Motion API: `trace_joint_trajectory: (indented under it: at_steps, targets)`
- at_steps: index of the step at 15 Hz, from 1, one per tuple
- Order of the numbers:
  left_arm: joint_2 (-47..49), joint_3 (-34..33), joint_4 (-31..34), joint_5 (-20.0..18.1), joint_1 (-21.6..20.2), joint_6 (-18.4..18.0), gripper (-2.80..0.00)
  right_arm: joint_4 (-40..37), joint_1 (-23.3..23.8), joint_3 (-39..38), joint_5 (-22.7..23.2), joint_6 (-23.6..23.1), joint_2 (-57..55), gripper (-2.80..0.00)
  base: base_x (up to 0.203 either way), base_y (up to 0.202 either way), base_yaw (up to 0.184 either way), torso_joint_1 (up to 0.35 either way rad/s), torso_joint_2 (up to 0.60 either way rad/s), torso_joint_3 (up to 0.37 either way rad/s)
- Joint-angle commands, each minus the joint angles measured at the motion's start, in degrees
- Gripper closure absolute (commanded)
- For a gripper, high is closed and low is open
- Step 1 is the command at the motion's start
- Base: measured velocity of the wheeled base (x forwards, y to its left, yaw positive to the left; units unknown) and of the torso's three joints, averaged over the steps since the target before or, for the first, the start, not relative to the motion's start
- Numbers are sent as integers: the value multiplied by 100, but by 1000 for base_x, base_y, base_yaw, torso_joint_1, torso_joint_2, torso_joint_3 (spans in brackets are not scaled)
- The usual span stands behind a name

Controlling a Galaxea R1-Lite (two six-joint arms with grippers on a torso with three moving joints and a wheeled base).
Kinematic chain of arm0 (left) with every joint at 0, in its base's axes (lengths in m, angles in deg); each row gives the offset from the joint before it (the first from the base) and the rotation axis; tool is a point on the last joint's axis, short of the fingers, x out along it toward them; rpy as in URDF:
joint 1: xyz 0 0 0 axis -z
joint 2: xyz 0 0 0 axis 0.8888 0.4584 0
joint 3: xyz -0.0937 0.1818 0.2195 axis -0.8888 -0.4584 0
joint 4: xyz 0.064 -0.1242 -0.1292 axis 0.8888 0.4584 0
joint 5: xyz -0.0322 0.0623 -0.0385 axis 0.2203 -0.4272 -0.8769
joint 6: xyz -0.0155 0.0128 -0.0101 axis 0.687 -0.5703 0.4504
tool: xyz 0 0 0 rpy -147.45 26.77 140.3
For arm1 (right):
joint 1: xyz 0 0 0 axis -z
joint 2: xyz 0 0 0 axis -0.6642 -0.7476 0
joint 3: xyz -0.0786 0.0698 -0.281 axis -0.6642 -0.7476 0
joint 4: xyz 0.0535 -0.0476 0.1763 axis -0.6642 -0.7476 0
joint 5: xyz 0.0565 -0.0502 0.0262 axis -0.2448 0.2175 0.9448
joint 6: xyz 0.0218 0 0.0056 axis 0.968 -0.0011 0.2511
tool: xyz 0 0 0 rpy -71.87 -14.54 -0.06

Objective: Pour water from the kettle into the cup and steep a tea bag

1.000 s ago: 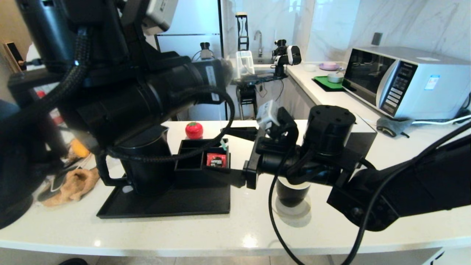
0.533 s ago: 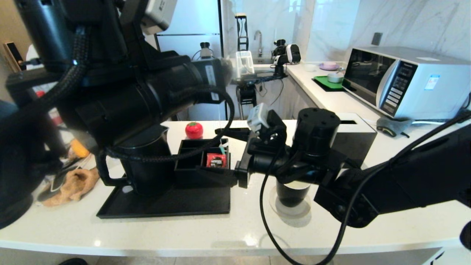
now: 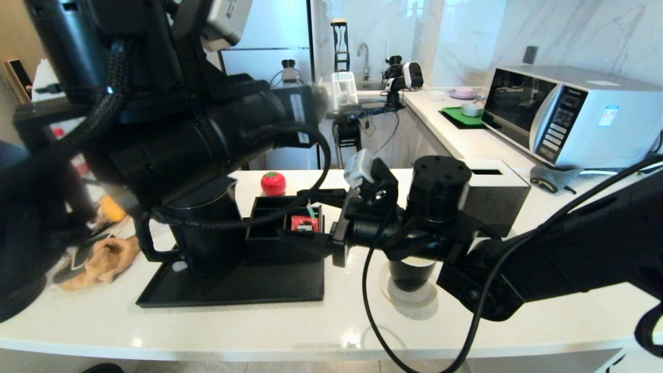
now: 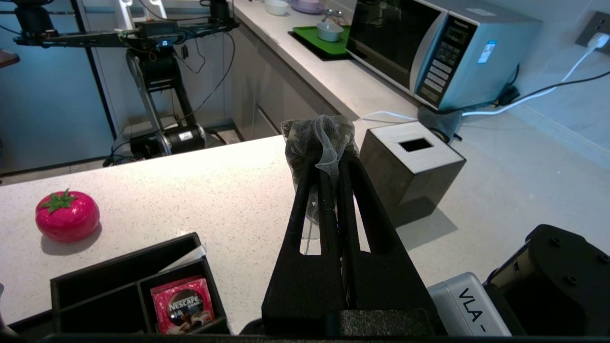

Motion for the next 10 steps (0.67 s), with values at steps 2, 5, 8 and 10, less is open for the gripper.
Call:
trace_joint_trajectory:
  at_steps: [2,5,8,10]
  targets:
    - [20,-6,-17,8,2,7,0,36,2,5,21,-11,8,0,0,0,0,0,0,0]
    - [20,-7,-17,8,2,7,0,36,2,-2,21,-11,8,0,0,0,0,0,0,0]
    - [20,-7,-17,17,2,7,0,36,2,-2,21,-11,8,0,0,0,0,0,0,0]
    - [20,-7,-17,17,2,7,0,36,2,-2,21,-11,16,0,0,0,0,0,0,0]
